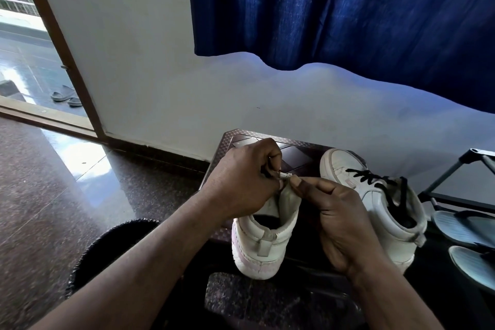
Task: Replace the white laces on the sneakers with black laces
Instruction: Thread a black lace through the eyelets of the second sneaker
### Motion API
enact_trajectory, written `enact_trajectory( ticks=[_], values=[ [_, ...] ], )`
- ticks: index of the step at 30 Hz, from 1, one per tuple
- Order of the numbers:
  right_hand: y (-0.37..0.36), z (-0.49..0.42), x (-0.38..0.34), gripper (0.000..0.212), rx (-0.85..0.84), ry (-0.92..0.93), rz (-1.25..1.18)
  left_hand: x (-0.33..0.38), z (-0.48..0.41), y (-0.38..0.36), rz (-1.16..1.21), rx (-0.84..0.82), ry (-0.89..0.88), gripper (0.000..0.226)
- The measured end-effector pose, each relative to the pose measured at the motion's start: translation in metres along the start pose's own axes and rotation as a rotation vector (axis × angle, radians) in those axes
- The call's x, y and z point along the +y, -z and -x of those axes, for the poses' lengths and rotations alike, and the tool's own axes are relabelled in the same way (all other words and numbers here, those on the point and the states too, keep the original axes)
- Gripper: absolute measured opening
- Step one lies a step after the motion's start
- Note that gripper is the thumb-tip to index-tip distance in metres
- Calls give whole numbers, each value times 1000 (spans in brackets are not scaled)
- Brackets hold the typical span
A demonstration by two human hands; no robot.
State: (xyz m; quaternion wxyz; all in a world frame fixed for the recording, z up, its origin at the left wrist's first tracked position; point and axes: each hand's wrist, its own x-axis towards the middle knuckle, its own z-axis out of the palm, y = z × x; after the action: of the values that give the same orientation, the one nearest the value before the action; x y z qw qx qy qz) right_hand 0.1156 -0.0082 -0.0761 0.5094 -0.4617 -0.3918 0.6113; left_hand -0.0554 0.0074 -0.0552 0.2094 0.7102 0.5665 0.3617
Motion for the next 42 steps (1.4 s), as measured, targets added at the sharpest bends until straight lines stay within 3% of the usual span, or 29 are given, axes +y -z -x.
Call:
enact_trajectory(
  ticks=[7,22,26,30,34,37,42],
  values=[
    [-2,-1,2,32,-5,44,43,-3,-2,-3,56,70,50,30],
    [-2,-1,4,29,-16,136,118,0,-1,-2,14,45,8,32],
    [2,-4,9,27,-38,19,-34,0,1,-1,-6,48,27,29],
    [-2,-10,17,18,-41,-13,-34,-3,1,-1,18,45,56,28],
    [-4,-16,22,17,-30,68,140,-7,2,-2,56,36,69,29],
    [-5,-21,25,17,24,176,273,-9,1,-2,86,34,77,25],
    [5,-29,5,23,308,231,-139,-9,1,-3,132,21,108,25]
  ],
)
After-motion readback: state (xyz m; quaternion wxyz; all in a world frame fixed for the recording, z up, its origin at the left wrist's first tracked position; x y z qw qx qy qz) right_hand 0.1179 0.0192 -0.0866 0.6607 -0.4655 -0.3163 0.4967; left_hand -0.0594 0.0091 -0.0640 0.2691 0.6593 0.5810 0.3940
